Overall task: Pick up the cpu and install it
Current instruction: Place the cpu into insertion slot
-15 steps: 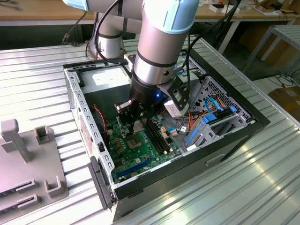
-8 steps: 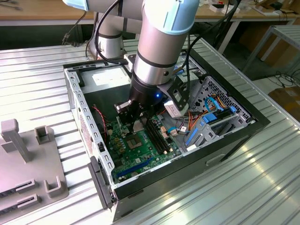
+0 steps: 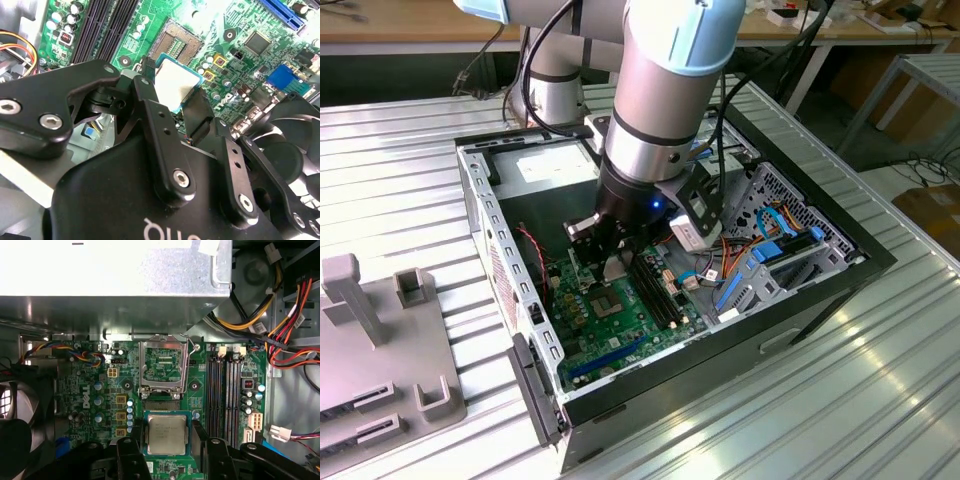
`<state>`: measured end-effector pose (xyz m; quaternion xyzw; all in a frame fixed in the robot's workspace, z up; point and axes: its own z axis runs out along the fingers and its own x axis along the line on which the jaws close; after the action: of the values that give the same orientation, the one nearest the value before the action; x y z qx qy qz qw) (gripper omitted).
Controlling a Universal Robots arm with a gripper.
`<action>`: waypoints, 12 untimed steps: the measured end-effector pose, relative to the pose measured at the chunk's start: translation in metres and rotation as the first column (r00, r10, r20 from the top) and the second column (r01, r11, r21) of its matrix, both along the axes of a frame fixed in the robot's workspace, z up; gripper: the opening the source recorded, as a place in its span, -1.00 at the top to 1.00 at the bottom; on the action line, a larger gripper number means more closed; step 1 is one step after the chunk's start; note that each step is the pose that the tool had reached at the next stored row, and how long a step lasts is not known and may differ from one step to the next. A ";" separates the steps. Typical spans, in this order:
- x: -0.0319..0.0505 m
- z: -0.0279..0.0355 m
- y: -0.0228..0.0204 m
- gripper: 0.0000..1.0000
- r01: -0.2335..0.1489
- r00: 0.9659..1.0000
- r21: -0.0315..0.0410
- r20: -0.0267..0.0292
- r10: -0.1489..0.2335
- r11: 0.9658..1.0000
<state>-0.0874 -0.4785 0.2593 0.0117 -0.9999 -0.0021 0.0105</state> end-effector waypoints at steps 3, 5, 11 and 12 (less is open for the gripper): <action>0.0000 -0.0003 0.0000 0.05 0.000 1.000 0.003 0.000 0.000 1.000; 0.0000 -0.0003 0.0000 0.05 0.000 1.000 0.005 0.000 0.000 1.000; 0.0000 -0.0019 0.0000 0.05 0.000 1.000 0.008 0.000 0.000 1.000; 0.0000 -0.0046 0.0000 0.05 0.000 1.000 0.008 -0.001 0.000 1.000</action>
<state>-0.0875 -0.4785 0.2547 0.0117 -0.9999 -0.0060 0.0108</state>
